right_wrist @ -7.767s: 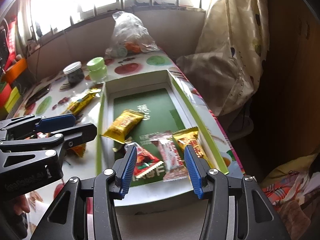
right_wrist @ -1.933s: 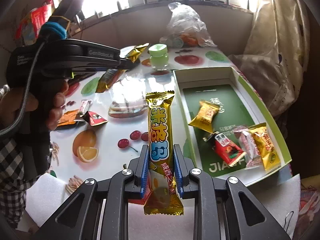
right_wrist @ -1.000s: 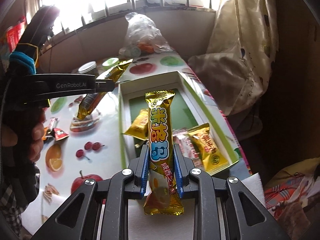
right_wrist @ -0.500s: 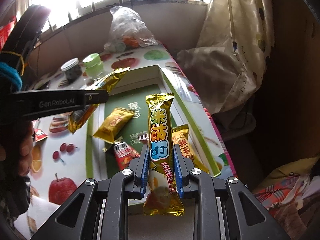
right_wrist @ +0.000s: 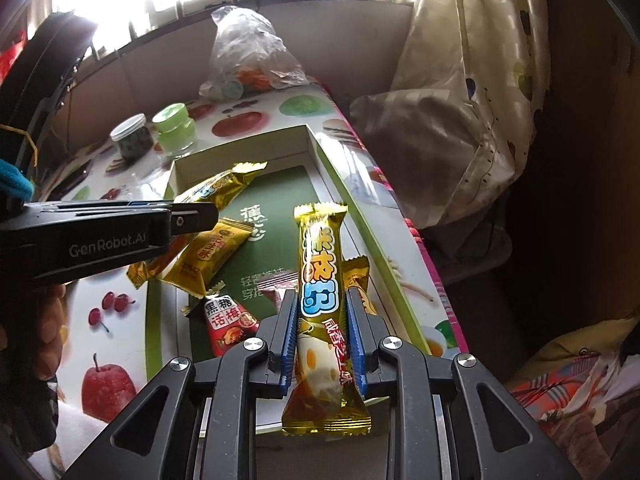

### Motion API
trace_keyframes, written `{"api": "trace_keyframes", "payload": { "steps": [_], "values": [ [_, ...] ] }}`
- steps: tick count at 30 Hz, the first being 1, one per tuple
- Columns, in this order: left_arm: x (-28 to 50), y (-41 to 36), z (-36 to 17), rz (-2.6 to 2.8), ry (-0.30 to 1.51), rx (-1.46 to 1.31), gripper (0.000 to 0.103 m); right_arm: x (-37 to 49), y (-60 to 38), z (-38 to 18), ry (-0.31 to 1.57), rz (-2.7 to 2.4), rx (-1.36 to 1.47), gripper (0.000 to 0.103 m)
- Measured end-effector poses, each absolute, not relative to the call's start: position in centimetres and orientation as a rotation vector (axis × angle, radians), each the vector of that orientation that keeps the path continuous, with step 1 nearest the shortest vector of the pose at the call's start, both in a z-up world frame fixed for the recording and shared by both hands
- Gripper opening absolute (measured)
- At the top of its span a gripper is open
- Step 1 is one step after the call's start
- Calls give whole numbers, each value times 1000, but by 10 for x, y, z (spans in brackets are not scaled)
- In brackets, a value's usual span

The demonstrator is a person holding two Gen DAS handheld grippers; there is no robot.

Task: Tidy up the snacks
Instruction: 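Carry both held gold bars over the green box with both tools, then open both tools to drop the gold bars into the green box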

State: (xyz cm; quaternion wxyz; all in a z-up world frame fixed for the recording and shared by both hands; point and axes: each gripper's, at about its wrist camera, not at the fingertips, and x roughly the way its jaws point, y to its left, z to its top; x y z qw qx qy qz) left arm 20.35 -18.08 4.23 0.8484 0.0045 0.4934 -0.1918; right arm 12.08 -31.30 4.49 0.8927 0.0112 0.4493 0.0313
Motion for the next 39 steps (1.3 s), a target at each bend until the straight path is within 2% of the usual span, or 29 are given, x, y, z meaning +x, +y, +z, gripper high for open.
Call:
{"api": "trace_keyframes", "payload": {
  "steps": [12,21,23,31,39],
  "values": [
    [204,-187,38,-414,1067,-4,24,121,-315,44,930,66,27,22],
    [202,-187,39,-421,1064,-3,32,121,-312,45,933,46,19,31],
    [201,-187,41,-425,1060,-6,39,119,-312,46,931,43,16,32],
    [193,-188,47,-438,1049,-12,39,113,-314,51,921,30,22,40],
    [180,-182,59,-436,1013,-8,39,103,-311,58,906,15,24,42]
  ]
}}
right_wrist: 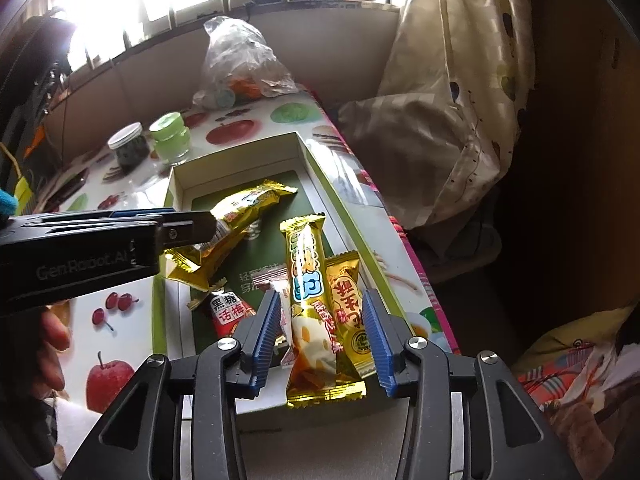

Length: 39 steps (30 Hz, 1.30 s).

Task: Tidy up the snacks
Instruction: 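Open both tools to drop the gold bars into the green box, then move both tools back over the remaining snacks on the table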

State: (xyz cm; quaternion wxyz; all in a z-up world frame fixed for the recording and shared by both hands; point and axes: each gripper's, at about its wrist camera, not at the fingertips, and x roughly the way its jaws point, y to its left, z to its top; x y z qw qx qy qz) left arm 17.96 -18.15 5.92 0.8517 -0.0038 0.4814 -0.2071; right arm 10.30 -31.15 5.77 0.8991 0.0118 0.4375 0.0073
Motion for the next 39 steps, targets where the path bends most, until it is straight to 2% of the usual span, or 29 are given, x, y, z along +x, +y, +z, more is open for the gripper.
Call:
{"api": "trace_keyframes", "payload": {
  "steps": [39],
  "values": [
    [85,-73,101,-245,808,-30,40,69,-239,87,824,116,-2,42]
  ]
}}
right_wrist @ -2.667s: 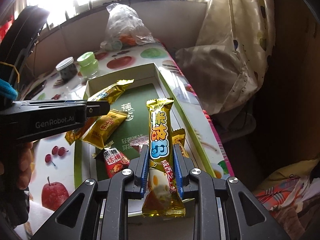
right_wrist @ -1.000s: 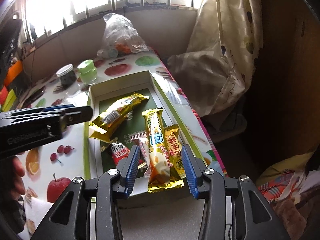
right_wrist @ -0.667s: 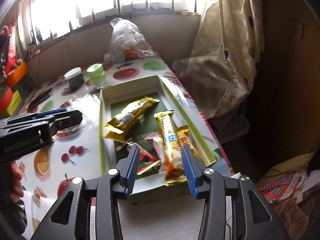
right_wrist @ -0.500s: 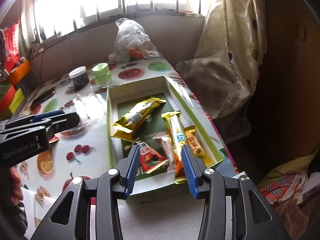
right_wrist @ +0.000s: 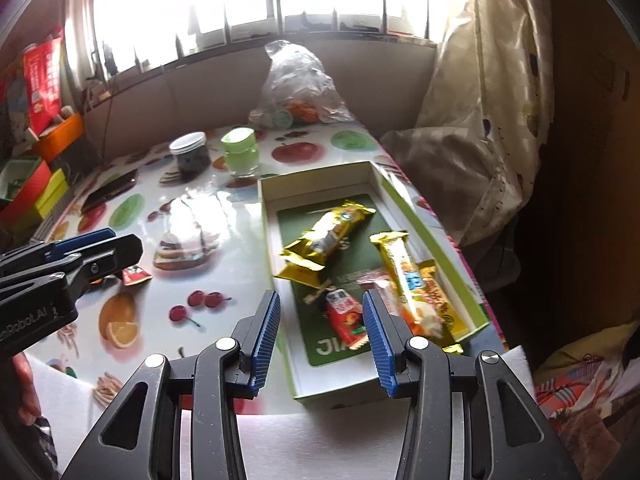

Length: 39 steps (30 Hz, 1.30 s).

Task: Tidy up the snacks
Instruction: 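Move both tools back over the remaining snacks on the table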

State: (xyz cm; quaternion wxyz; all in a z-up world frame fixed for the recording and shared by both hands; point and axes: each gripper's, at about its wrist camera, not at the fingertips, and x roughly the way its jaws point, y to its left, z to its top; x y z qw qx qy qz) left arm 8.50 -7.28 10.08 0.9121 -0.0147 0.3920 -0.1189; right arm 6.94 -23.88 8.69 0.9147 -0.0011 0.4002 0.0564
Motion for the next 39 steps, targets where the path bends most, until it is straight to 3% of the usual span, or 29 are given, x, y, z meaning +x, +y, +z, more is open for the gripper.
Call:
{"api": "trace_keyframes", "payload": {
  "steps": [39],
  "values": [
    [75,103,61,69,848,-217,39,113,-83,48,907,451,-97,46]
  ]
}}
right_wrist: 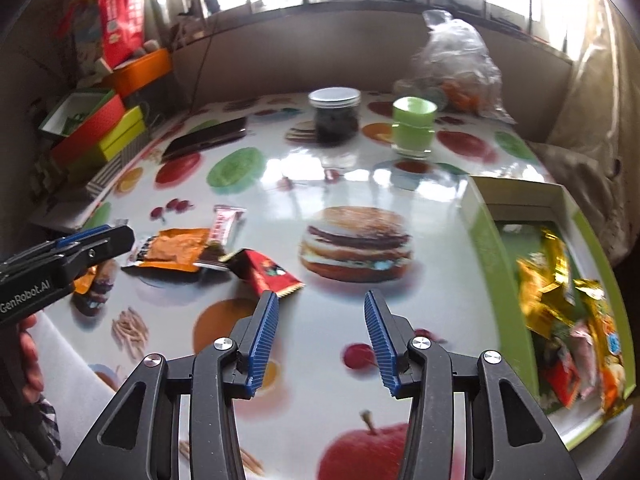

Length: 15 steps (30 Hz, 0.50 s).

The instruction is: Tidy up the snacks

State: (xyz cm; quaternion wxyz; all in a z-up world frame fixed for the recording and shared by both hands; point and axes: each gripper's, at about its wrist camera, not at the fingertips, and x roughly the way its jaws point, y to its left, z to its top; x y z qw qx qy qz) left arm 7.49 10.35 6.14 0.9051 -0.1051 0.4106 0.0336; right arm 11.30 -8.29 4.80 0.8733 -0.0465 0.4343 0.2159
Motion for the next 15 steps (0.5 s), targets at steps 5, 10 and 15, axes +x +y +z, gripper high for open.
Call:
{"api": "trace_keyframes", "payload": {
  "steps": [5,10,15],
  "values": [
    [76,118,53,79,871,-229,39,121,-63,39,924,495,-125,48],
    [80,131,43,88,895,-229,39,128,-50,30,940,516,-160,51],
    [86,139,38,87,914,-248,39,134,-41,23,949,517,-196,52]
  ]
}}
